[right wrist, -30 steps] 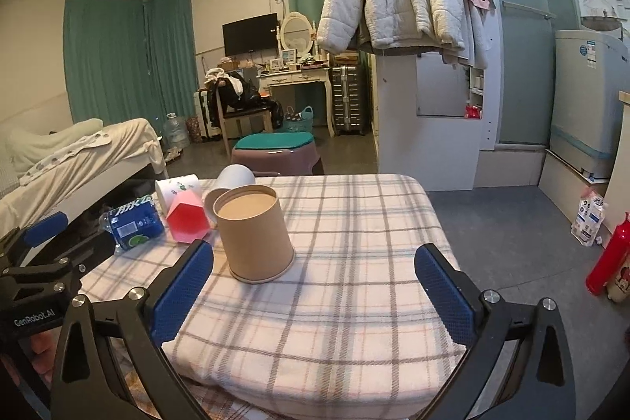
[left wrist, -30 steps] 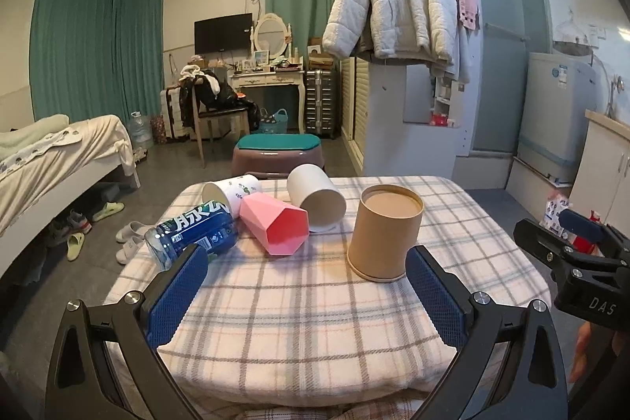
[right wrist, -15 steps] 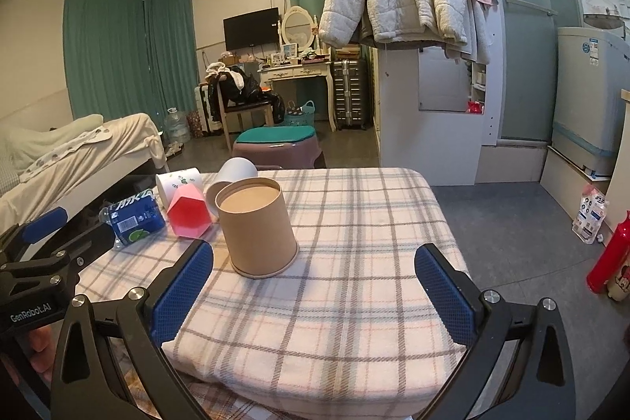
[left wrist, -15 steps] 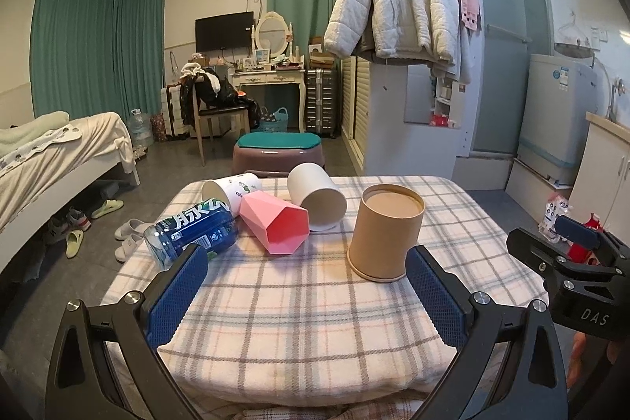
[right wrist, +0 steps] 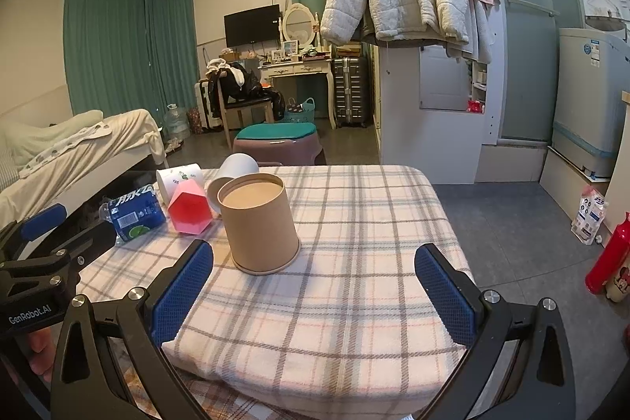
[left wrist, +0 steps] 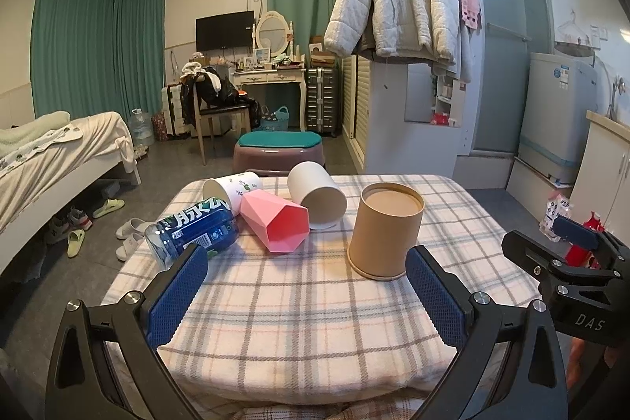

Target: Flip cup upside down

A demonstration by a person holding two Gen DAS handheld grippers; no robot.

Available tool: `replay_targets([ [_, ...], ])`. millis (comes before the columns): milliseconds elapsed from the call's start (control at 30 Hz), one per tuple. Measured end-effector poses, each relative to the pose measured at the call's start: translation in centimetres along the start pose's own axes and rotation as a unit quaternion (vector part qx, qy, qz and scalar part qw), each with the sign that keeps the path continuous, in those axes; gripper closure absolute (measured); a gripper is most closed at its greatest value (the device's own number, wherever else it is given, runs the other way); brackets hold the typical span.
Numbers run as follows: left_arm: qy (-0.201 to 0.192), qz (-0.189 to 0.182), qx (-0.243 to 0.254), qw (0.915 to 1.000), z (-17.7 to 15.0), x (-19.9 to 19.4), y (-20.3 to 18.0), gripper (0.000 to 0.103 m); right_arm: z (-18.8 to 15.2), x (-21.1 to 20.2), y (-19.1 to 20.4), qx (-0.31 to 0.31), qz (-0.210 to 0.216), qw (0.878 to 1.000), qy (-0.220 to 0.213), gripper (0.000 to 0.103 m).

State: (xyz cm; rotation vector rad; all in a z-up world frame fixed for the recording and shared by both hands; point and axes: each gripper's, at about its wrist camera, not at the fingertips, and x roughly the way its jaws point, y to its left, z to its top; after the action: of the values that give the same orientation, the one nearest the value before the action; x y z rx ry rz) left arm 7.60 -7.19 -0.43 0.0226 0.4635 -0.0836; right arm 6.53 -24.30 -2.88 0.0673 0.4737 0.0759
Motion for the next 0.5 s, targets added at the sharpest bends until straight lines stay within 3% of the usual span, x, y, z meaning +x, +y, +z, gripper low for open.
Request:
replay_targets([
  [500, -0.006, 0.000, -0.003, 1.0000, 0.07, -0.36, 0.44, 0.000, -0.11, 0.09, 0.09, 0.000, -0.001, 1.000, 0.000, 0.000],
])
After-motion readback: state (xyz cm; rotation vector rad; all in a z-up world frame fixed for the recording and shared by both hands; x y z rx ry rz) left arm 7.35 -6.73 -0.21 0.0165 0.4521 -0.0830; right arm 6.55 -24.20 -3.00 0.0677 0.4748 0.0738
